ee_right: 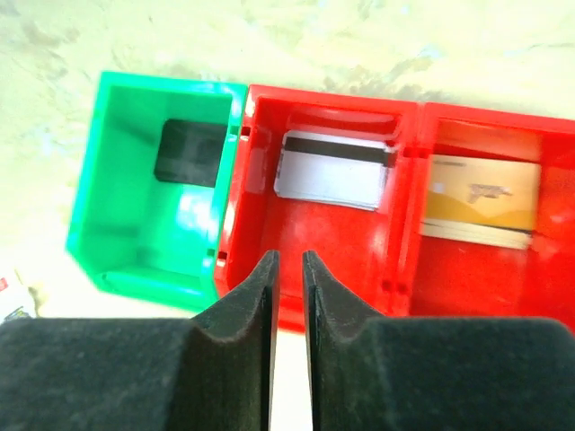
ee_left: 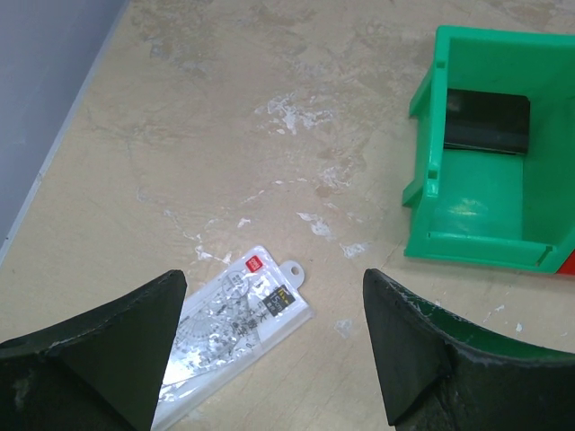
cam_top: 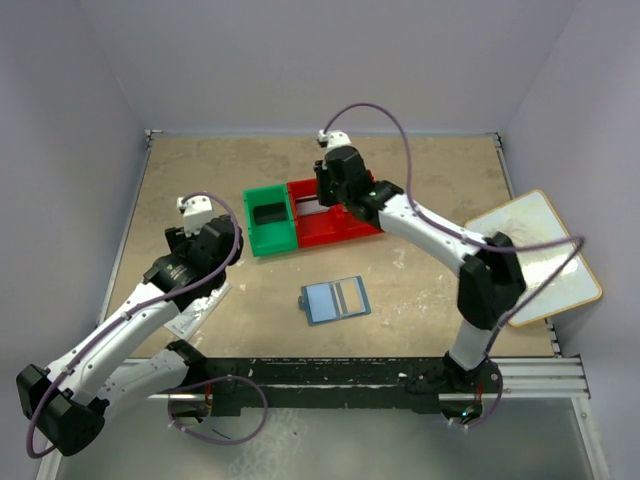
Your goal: Take the credit cards out of the card holder
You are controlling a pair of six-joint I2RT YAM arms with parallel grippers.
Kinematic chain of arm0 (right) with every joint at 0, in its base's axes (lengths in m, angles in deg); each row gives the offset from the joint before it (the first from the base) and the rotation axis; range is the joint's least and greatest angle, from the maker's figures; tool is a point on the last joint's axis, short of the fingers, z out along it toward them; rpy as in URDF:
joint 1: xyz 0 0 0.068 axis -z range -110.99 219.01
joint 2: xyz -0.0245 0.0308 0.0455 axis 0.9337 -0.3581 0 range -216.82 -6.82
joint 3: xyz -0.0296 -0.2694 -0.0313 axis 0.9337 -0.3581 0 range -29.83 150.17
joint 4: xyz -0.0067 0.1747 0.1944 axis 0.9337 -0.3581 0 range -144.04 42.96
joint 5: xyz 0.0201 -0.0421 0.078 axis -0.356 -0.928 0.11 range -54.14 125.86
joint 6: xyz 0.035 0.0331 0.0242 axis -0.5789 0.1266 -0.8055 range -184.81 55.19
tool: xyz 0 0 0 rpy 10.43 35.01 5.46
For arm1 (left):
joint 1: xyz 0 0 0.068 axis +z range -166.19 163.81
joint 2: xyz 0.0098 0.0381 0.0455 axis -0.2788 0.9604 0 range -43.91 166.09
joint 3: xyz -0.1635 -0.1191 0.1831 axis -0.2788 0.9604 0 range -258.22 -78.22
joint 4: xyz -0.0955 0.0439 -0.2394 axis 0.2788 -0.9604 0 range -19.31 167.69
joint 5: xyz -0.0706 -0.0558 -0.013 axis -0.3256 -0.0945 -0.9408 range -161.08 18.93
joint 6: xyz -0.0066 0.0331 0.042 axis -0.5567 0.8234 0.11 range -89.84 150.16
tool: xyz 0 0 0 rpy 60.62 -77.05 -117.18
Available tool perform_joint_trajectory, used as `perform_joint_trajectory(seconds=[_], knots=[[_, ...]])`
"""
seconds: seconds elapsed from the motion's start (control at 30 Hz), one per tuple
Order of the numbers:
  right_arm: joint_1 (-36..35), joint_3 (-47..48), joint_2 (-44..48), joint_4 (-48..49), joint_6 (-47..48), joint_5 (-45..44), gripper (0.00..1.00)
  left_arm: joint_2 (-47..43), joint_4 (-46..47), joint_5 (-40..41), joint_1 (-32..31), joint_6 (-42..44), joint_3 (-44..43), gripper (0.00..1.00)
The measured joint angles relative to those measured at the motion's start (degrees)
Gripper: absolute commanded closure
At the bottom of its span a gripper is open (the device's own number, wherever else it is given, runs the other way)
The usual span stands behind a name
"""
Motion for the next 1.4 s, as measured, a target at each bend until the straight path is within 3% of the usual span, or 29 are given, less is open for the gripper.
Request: perform_joint_trajectory(seconds=[0.07, 0.1, 0.13, 0.23, 0.33, 0.5, 0.63, 0.93, 1.13, 1.4], knots=[[0.0, -4.6, 7.3, 1.1, -0.5, -2.7, 0.25, 0.7, 0.1, -0.8, 0.0, 0.1, 0.0, 0.23], [0.0, -7.3, 11.0, 1.4, -1.5, -4.9, 0.12, 0.9, 0.1, -1.2, 0.0, 0.3, 0.0, 0.23], [0.0, -10.1, 14.8, 1.5, -3.1, -7.2, 0.07, 1.0, 0.2, -1.6, 0.0, 0.5, 0.0, 0.23], [0.8, -18.4, 23.6, 1.9, -7.1, -11.1, 0.09, 0.9, 0.7, -2.3, 0.0, 0.7, 0.0, 0.23], [2.0, -27.8, 29.9, 2.4, -10.6, -10.7, 0.27, 0.9, 1.3, -3.1, 0.0, 1.1, 0.0, 0.23], [2.4, -45.7, 34.4, 6.6, -14.7, 1.0, 0.36, 1.6, 2.3, -5.5, 0.0, 2.0, 0.1, 0.21], [1.7, -56.5, 40.0, 10.4, -17.4, 11.0, 0.38, 3.4, 4.3, -13.0, 0.0, 3.1, 0.8, 0.22], [1.1, -59.8, 48.4, 13.0, -20.8, 16.9, 0.39, 7.6, 16.0, -37.7, -1.5, -3.5, 10.9, 0.25], [1.1, -64.7, 47.5, 14.9, -22.9, 19.3, 0.41, 14.0, 18.7, -37.0, -17.0, -12.0, 12.5, 0.25], [1.1, -65.0, 46.4, 16.6, -24.3, 21.4, 0.43, 17.0, 25.3, -32.5, -22.3, -21.6, 15.6, 0.27]])
